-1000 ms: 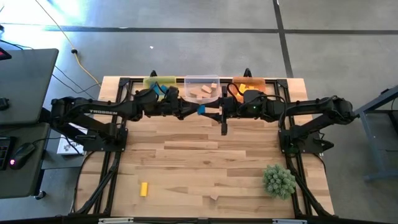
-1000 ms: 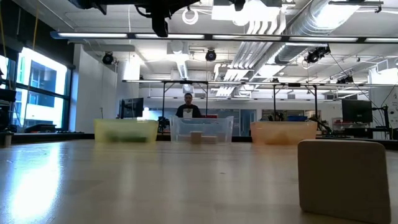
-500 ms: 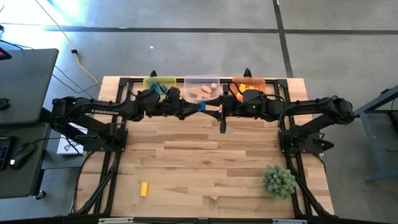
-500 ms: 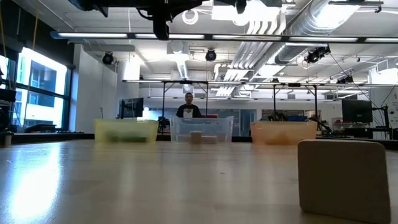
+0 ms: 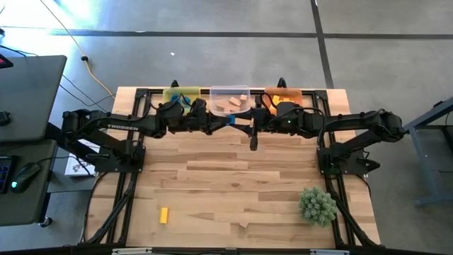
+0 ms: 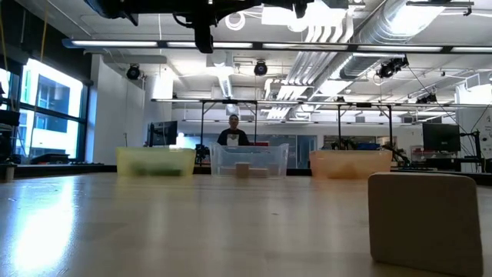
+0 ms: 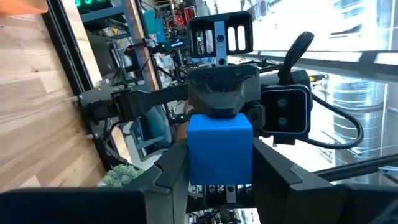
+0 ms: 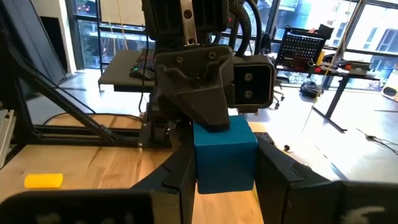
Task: Sort & place blocks by color
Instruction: Put the blue block into the yellow bin
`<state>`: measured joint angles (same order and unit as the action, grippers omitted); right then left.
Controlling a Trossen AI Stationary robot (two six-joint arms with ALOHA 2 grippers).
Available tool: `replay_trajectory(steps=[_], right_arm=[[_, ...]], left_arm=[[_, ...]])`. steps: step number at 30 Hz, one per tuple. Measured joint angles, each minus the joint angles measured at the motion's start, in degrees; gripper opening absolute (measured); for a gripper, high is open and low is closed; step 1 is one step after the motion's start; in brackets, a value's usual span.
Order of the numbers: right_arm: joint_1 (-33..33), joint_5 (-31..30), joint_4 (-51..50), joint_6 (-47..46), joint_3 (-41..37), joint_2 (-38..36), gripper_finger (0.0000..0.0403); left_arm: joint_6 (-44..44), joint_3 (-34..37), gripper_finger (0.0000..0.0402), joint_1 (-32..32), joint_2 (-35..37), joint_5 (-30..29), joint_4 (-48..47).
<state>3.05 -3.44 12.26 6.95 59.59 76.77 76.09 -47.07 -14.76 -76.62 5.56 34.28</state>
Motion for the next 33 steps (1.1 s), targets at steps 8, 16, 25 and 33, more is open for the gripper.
replay_trajectory(steps=[8, 16, 25, 33], right_arm=[[-0.06, -2.4, -0.28, 0.17, 0.02, 0.18, 0.0159], [-0.05, -10.14, -1.33, -1.33, 0.02, 0.27, 0.0241], [-0.02, -15.78, -1.17, -1.02, 0.02, 0.15, 0.0249], [1.18, -19.12, -1.03, -2.49, 0.02, 0.11, 0.0249]], left_arm=[[-5.09, 0.0, 0.0106, 0.0, -0.11, 0.04, 0.26], [-9.2, -0.07, 0.0106, -2.07, -0.09, 0.79, 0.34], [-13.02, -0.07, 0.0106, -9.59, -0.04, 6.29, -2.31], [-21.47, -0.07, 0.0106, -20.15, -0.02, 9.87, -11.05]])
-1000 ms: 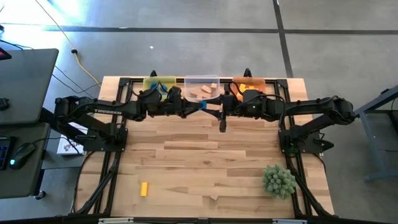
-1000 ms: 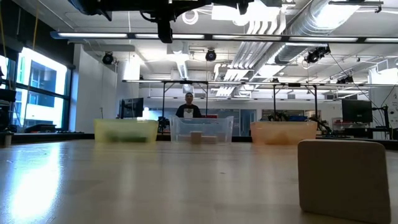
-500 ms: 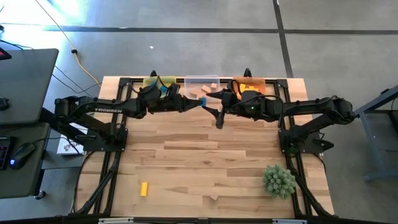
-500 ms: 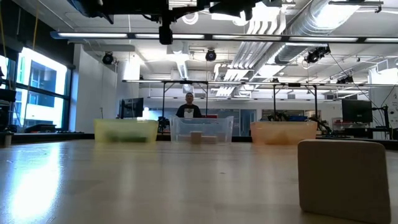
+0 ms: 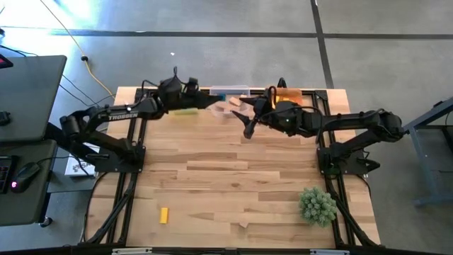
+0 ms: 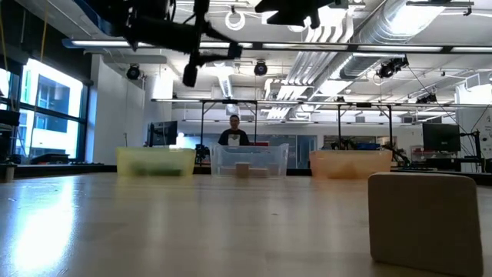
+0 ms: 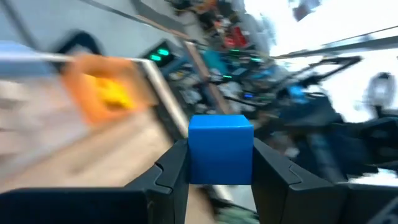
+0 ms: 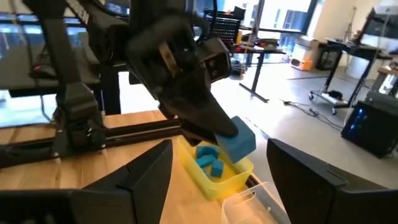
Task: Sort & place blocks by color
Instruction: Put the blue block into the yellow bin
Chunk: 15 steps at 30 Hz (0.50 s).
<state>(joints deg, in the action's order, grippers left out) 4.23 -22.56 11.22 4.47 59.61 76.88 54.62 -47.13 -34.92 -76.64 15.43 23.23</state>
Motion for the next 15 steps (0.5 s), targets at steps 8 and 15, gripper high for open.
replay_trajectory(steps=[8, 15], right_arm=[[2.89, -0.02, -0.02, -4.2, 0.0, 0.0, 0.025], [3.67, 0.07, -0.04, -4.52, 0.0, -0.02, 0.025]], left_arm=[[-12.54, 0.0, 0.0107, -10.11, 0.0, -0.2, -15.6], [-24.17, 0.0, 0.0106, -17.19, 0.01, -3.85, -26.4]])
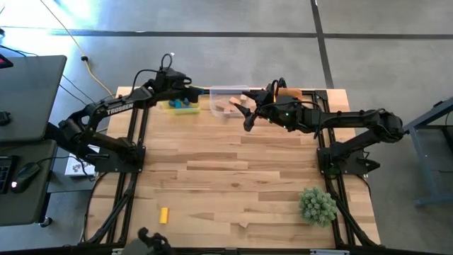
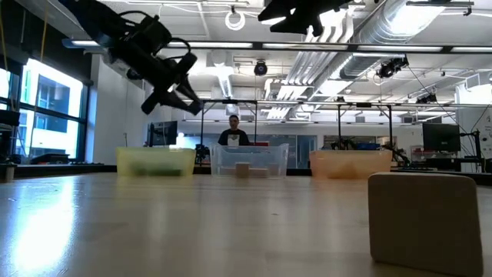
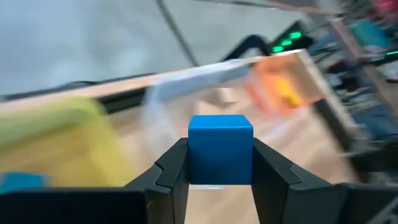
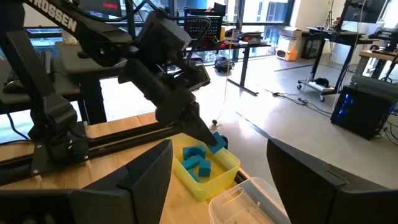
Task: Sort & place blocks by color
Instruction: Put the blue block into the yellow bin
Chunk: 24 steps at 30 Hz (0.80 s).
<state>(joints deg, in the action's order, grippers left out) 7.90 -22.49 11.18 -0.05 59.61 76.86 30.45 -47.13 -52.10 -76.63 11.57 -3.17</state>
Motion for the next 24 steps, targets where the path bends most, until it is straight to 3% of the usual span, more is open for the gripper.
replay_trajectory(steps=[13, 24], right_arm=[[0.0, -5.03, -0.73, -3.26, 0.0, -0.02, 0.025], [-1.25, -0.86, -8.89, -18.18, 0.0, -0.02, 0.025]], left_arm=[[-18.76, 0.0, 0.011, -6.92, 0.01, -10.42, -11.18], [-23.18, 0.0, 0.011, -6.92, -2.77, -11.96, -15.16]])
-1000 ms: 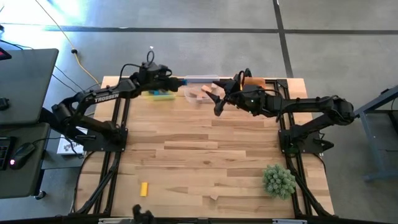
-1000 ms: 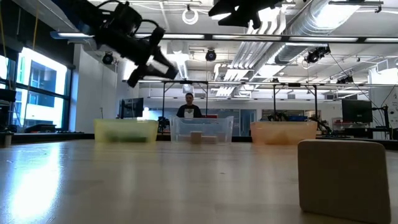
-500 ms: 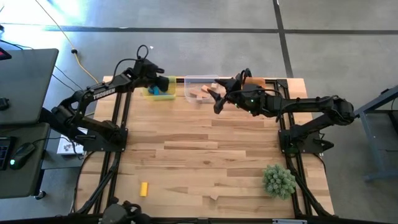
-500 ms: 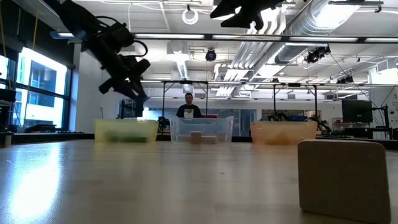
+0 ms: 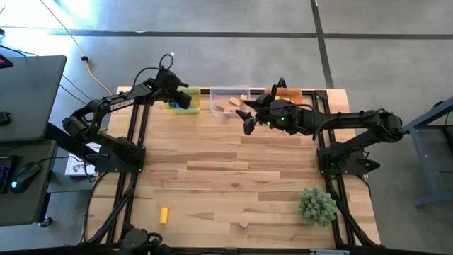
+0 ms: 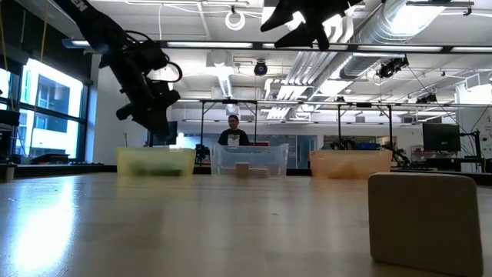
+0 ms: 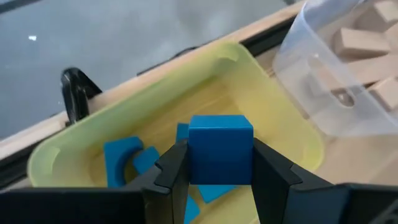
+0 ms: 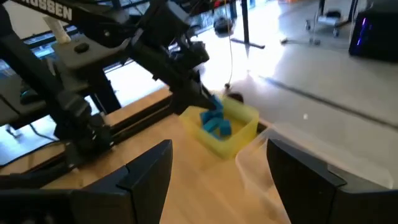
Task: Sort & place blocks by color
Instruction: Put the blue block into the yellow bin
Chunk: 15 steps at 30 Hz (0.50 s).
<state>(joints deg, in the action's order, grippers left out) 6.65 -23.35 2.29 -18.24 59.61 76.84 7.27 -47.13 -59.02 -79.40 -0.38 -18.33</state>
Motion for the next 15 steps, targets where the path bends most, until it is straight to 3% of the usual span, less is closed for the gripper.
replay_trajectory(steps=[5, 15], right_arm=[[-1.4, 0.05, -2.54, -2.51, 0.0, 0.0, 0.025], [-4.37, 0.09, -3.4, -3.93, 0.0, 0.0, 0.025]], left_arm=[[0.0, 0.0, 0.0117, 0.0, -2.78, 0.15, 0.62], [0.0, 0.0, 0.0171, 0.02, -4.69, 0.15, 1.02]])
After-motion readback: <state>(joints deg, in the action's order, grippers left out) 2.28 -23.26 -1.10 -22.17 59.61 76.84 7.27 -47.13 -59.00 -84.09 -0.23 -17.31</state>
